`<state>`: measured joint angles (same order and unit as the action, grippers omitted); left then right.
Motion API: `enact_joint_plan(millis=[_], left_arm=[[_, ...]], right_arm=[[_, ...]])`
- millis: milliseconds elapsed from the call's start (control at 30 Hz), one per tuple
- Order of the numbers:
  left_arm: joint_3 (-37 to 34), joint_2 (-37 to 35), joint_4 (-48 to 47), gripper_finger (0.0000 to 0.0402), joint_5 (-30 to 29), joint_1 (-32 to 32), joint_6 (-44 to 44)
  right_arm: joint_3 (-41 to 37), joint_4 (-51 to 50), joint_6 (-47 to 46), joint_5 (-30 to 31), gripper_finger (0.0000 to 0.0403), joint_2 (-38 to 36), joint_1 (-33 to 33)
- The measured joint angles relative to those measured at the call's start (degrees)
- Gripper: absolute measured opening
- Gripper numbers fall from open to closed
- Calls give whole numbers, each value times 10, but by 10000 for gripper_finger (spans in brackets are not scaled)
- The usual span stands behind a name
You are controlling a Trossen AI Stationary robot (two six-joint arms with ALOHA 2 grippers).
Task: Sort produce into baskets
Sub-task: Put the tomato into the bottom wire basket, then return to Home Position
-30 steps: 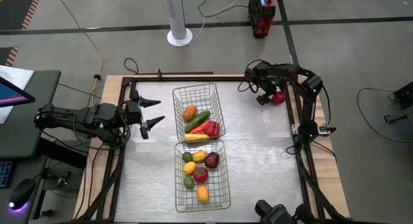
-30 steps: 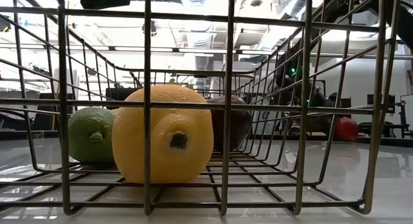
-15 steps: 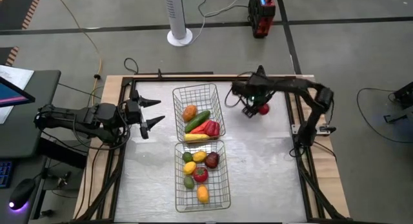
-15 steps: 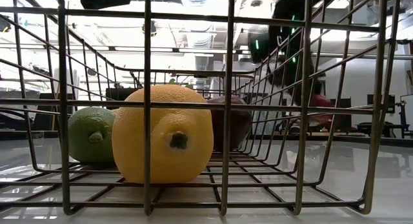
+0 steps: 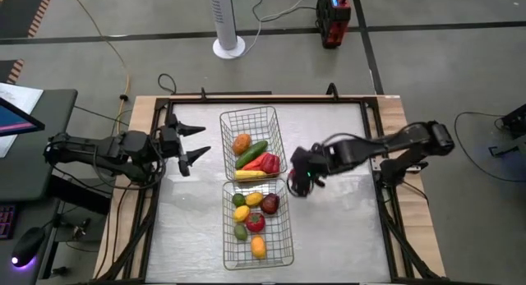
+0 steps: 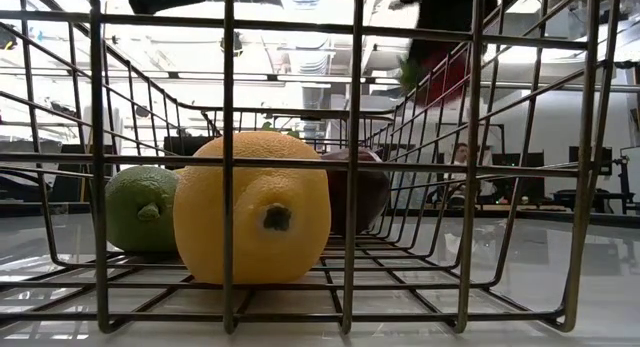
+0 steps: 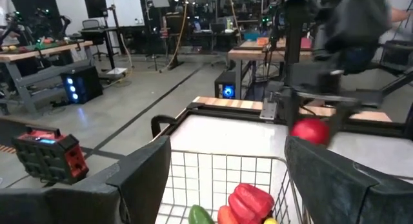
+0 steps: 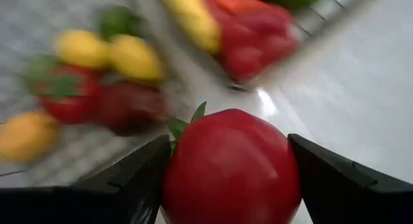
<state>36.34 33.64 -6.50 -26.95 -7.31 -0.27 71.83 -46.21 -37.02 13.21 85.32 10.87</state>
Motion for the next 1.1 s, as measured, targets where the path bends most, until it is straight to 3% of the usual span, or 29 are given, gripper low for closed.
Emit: enact_joint_plan(millis=[333, 567, 700, 833, 933, 1100], left_arm=[[0, 44, 44, 292, 0, 0, 15], [0, 64, 75, 292, 0, 0, 28], [0, 67, 75, 292, 0, 0, 28], [0, 64, 75, 292, -4, 0, 28], [0, 56, 76, 292, -4, 0, 31], [0, 37, 80, 292, -4, 0, 36]], right_arm=[[0, 138, 28, 45, 325, 3, 111], [0, 263, 104, 48, 371, 31, 138], [0, 257, 105, 37, 396, 41, 131], [0, 244, 89, 38, 391, 34, 129], [0, 196, 72, 80, 387, 16, 136], [-2, 91, 38, 201, 386, 12, 177]])
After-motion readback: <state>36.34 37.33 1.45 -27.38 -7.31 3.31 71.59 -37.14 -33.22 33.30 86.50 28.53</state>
